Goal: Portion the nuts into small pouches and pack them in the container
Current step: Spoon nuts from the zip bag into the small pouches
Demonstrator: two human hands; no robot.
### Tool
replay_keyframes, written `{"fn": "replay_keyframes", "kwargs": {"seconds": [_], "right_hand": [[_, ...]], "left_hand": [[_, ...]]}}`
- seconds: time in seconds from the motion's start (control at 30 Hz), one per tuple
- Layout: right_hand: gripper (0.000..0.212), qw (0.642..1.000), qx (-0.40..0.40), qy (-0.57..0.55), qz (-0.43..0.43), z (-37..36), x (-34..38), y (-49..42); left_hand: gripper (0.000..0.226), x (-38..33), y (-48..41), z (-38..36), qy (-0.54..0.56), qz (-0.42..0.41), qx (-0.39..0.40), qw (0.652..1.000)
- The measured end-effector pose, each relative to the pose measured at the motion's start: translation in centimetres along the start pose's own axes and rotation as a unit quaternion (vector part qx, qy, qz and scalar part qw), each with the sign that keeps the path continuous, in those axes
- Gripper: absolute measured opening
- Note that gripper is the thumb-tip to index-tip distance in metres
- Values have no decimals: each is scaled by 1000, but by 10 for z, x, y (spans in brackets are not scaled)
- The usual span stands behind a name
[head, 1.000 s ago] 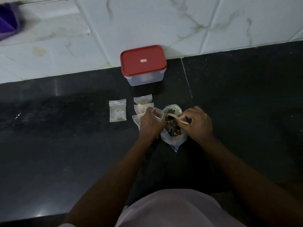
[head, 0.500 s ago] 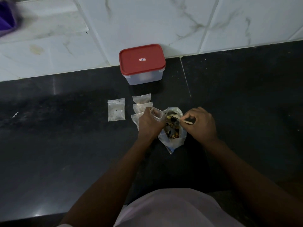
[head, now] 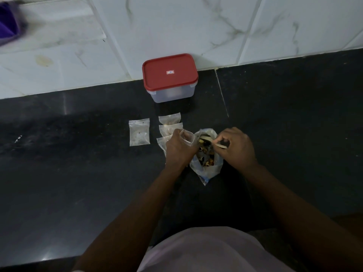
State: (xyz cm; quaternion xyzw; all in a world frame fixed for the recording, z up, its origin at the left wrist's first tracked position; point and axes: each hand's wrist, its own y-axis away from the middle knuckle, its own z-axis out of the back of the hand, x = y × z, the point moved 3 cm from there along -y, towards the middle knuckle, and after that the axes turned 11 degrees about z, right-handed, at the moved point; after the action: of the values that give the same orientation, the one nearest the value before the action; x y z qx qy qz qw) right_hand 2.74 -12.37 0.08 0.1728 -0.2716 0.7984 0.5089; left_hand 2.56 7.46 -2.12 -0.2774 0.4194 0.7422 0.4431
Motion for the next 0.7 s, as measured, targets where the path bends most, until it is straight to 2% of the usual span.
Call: {"fn": "replay_keyframes", "kwargs": {"seconds": [0.23, 0.47, 0.7], "right_hand": [[14, 997, 41, -40, 45, 24, -3, 10], [10, 1000, 3, -10, 8, 19, -6, 3], [11, 999, 18, -26, -19, 0, -10, -1]], "left_hand": [[38, 2, -2, 0, 5, 7, -10, 1000], [36, 1, -1, -1, -8, 1, -10, 1000], [37, 0, -1, 0, -10, -5, -3, 1000]]}}
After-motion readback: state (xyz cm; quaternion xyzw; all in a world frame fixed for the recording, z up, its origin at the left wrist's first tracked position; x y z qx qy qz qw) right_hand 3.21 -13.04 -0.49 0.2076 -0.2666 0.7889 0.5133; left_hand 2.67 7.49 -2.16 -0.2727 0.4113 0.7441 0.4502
